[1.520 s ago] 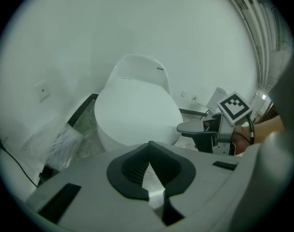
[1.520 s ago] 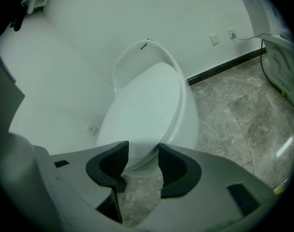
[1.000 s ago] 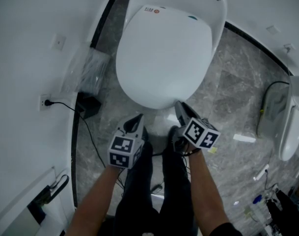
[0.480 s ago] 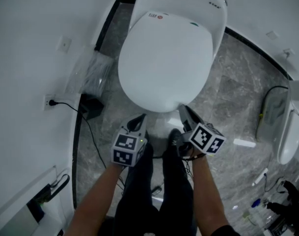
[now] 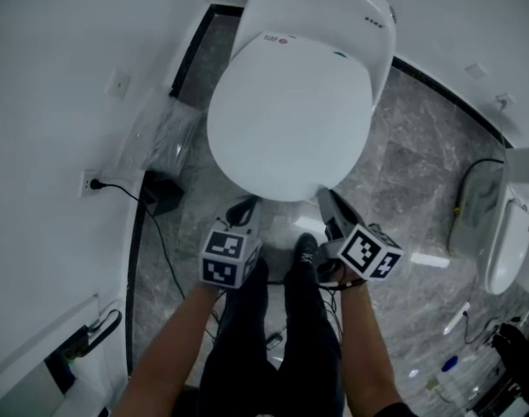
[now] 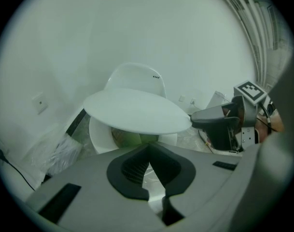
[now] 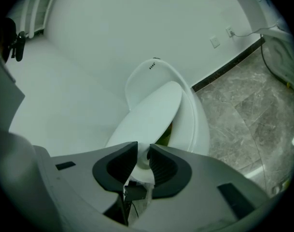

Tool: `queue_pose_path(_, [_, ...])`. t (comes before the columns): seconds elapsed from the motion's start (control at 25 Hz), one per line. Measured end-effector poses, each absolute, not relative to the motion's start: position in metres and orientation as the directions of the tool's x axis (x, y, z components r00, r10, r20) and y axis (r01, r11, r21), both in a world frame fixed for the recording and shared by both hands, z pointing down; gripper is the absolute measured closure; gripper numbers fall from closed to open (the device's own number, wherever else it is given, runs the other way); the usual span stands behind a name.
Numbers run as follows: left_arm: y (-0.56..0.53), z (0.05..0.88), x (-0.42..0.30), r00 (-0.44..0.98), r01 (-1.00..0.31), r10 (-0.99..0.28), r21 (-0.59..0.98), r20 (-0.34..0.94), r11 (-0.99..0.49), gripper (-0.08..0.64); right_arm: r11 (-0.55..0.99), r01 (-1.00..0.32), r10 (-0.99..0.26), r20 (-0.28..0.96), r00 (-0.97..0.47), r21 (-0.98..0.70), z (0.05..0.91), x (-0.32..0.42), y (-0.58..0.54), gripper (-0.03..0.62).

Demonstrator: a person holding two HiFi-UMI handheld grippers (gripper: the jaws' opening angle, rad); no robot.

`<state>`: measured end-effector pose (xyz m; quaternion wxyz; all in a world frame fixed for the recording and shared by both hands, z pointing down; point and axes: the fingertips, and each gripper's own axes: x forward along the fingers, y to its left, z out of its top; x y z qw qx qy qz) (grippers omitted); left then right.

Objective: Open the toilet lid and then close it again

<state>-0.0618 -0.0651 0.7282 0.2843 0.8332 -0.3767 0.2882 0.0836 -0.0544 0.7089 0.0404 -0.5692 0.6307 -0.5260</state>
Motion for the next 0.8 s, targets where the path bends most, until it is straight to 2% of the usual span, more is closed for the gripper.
queue_pose_path(0.52, [-0.092,0.676,-0.051,0.570,-0.779,-0.532,0.208,0.626,-0.591,0.554,-0.183,-0.681,-0.793,0.516,-0.323,-0.709,0.670,0.093,-0.064,0.506])
queue_pose_path(0.6, [-0.095,0.671,-0.049,0.571,-0.775,-0.525,0.204,0.631,-0.598,0.554,-0.177,-0.697,-0.800,0.514,-0.310,-0.695,0.660,0.095,-0.065,0.541])
queue_pose_path(0.8, [-0.102,0.656,-0.046,0.579,-0.770,-0.528,0.203,0.621,-0.605,0.554,-0.137,-0.733,-0.813,0.498,-0.301,-0.667,0.635,0.096,-0.069,0.551])
